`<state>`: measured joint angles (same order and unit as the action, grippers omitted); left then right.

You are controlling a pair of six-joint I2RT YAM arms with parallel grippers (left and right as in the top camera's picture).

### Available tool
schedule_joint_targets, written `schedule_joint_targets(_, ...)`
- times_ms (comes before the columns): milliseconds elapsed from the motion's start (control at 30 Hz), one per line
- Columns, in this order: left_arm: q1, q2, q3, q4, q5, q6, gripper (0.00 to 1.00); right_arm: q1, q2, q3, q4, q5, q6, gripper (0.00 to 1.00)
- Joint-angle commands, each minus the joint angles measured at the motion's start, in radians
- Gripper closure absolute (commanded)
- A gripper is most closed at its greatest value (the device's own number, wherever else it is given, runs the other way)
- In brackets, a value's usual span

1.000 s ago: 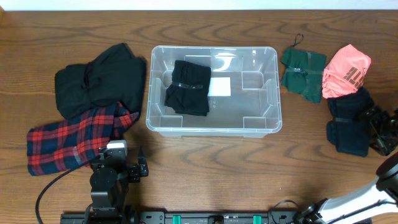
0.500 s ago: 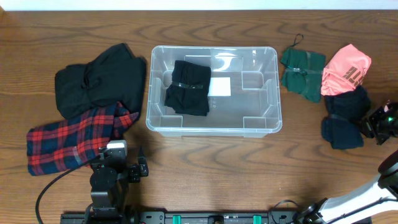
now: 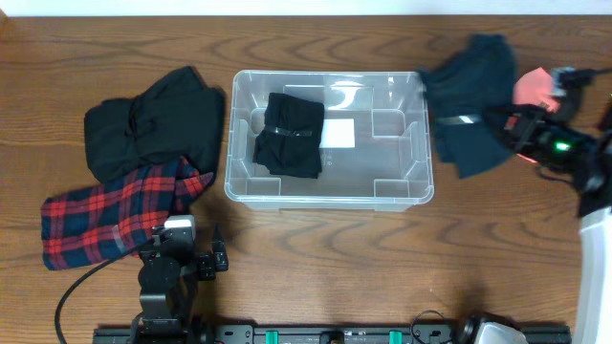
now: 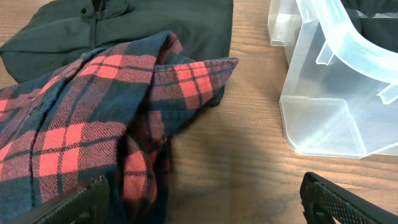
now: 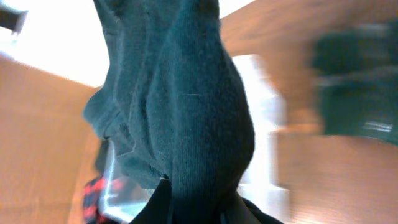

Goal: Pack container
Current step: 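Grasp the dark navy garment with the right gripper and lift, then place the navy garment in the bin beside the black one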

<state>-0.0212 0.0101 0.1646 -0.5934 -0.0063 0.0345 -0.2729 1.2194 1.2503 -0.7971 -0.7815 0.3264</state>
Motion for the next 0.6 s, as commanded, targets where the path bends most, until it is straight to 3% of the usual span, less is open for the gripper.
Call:
schedule_joint_targets(0,0.005,-0.007,-0.012,0.005,-0.001,0.014,0.02,0.181,-0.003,0.003,0.033,0.105,0.232,0.99)
schedule_joint_targets(267,0.005,-0.007,-0.012,0.005,-0.001,0.014,0.02,0.599,0.197,-0.059,0.323,0.407,0.635,0.99)
schedule_joint_targets(567,0.005,-0.007,-0.012,0.005,-0.001,0.014,0.02,0.671,0.499,-0.06,0.472,0.489,0.83,0.99)
